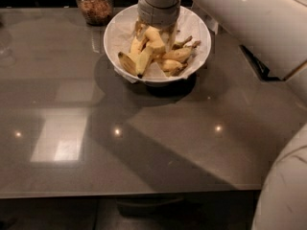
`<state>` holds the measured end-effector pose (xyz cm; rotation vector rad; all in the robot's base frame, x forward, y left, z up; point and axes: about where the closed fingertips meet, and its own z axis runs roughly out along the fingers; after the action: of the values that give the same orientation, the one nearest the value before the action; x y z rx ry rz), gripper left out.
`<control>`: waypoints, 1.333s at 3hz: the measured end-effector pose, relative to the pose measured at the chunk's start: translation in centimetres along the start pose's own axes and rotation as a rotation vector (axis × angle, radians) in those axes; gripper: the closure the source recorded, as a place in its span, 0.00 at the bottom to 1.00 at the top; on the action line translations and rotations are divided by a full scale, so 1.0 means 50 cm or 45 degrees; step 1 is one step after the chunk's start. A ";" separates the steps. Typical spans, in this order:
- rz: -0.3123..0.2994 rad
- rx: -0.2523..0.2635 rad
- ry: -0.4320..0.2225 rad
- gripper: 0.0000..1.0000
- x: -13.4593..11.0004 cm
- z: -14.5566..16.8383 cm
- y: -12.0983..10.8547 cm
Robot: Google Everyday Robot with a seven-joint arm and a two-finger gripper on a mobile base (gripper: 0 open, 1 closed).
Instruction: Pick banana from white bowl
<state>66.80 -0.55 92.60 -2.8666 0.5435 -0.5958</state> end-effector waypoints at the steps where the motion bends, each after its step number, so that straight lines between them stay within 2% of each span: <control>1: 0.038 -0.032 -0.045 0.42 -0.014 0.023 0.015; 2: 0.060 -0.040 -0.091 0.44 -0.028 0.039 0.016; 3: 0.067 -0.037 -0.118 0.63 -0.033 0.039 0.008; 4: 0.076 -0.020 -0.129 0.86 -0.035 0.031 -0.005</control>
Offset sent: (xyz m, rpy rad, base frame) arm -0.0109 0.0023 -0.0328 0.0308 0.1256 -0.0506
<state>66.05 0.49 90.64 -2.8646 0.6172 -0.4366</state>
